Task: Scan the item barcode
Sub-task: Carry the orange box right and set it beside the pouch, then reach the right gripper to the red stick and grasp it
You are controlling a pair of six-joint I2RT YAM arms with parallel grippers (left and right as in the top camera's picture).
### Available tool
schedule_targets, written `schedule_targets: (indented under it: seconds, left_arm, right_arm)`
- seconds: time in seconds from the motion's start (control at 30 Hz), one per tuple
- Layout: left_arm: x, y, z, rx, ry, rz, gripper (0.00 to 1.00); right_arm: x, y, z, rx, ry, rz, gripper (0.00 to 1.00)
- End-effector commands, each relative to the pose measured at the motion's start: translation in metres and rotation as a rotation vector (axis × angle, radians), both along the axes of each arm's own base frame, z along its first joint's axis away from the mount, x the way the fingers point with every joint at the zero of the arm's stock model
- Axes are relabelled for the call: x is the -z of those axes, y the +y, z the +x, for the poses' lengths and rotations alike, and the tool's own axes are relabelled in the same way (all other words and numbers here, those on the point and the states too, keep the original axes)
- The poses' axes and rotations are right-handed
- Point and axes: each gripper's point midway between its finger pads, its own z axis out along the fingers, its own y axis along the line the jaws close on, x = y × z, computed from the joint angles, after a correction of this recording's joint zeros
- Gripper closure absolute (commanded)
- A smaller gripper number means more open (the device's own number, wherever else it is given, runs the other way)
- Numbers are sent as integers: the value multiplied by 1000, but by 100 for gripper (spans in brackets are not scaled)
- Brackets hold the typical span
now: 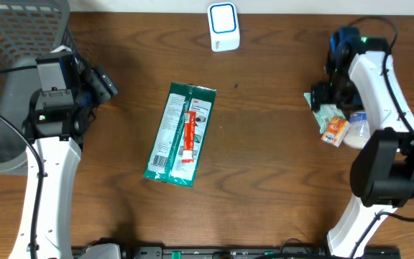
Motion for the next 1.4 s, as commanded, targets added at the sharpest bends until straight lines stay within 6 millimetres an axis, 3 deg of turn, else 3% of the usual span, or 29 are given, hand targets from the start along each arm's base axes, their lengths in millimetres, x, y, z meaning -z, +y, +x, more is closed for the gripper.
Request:
schedule_targets:
  seconds: [0.0, 0.03, 0.17, 0.2, 0.23, 0.33, 0.43, 0.5, 0.67, 0.73, 0.83, 0.93, 1.17, 1.37]
  left_arm:
    - [-3, 3, 1, -10, -6, 8, 16]
    - [-3, 3, 1, -10, -6, 8, 16]
    - [-3, 3, 1, -10, -6, 8, 16]
    - [-3, 3, 1, -10, -6, 8, 16]
    - [-3, 3, 1, -10, -6, 8, 16]
    - [-3, 3, 1, -10, -6, 8, 16]
    - [-3, 3, 1, -10, -6, 8, 16]
    - [-3, 3, 1, -10, -6, 8, 16]
    - [-3, 3, 1, -10, -6, 8, 16]
    - [-3, 3, 1, -10, -6, 8, 16]
    - [-3, 3, 1, -10, -6, 8, 16]
    - [-3, 3, 1, -10, -6, 8, 16]
    - [-3, 3, 1, -10, -6, 8, 16]
    - [-3, 3, 1, -10, -6, 8, 16]
  right_arm:
    - [-37, 66, 26, -60, -124, 313, 10]
    - [-47, 90, 31, -76, -151, 446, 1]
    - [-66, 149, 31, -128, -165, 766, 1]
    - [-67, 158, 30, -143, -165, 795, 2]
    - [-64, 172, 29, -171, -162, 815, 12]
    - [-53, 201, 20, -222, -134, 818, 26]
    - [-34, 251, 6, -268, -105, 817, 35]
    - [-13, 277, -1, -253, -105, 749, 35]
    - [23, 321, -18, -225, -157, 608, 36]
    - [43, 343, -33, -221, -209, 526, 38]
    - [65, 353, -49, -136, -278, 408, 52]
    - [74, 355, -55, -99, -326, 359, 53]
    - [87, 364, -54, -103, -380, 403, 56]
    - [97, 369, -64, -82, -352, 445, 61]
